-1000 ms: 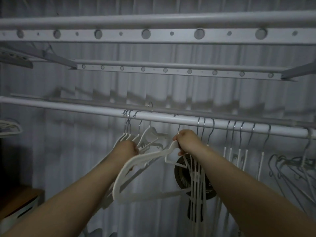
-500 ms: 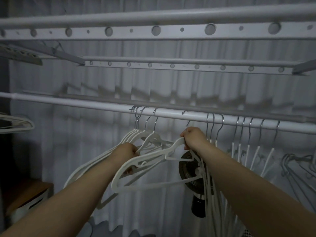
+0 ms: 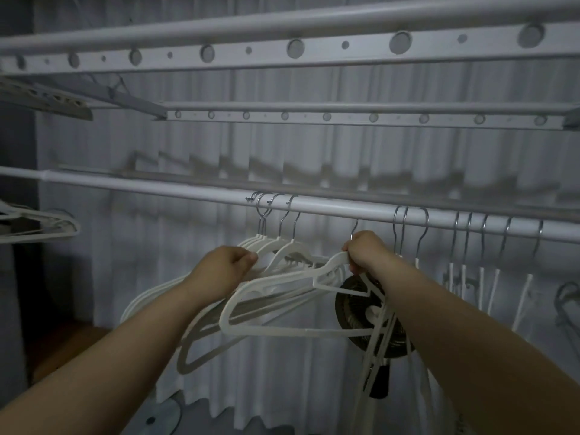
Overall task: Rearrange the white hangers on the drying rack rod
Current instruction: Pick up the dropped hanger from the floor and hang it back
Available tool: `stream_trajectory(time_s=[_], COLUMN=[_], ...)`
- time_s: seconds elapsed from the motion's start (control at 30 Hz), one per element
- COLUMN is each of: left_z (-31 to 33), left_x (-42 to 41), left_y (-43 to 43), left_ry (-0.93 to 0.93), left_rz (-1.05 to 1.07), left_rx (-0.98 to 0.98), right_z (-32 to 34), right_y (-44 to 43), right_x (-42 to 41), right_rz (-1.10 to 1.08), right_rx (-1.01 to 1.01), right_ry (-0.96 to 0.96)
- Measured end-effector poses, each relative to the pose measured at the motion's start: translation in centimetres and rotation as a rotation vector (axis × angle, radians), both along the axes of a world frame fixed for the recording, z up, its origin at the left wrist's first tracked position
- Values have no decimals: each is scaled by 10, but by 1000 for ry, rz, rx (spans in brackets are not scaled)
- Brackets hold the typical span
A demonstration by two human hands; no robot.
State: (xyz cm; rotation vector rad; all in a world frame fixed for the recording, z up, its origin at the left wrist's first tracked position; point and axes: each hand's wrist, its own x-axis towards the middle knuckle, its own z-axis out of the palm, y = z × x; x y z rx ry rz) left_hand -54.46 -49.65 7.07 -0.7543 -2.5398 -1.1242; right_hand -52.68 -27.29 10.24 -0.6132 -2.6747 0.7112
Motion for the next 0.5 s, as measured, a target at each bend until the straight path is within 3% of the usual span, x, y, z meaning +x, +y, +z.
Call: stream_trajectory(time_s=[0.13,0.3,0.5], left_z=[3,-5,-28], left_x=[1,17,53], left_y=[-2,1,-3], left_ry=[49,102,85], left_rz=[-5,-23,-29], left_rx=[204,211,159], right_z=[-6,-21,-26], right_y=[1,-5,-25], right_x=[7,29,62], right_rz=[74,299,534], right_rx=[-123,-258,-199], right_ry=[-46,-4,-73])
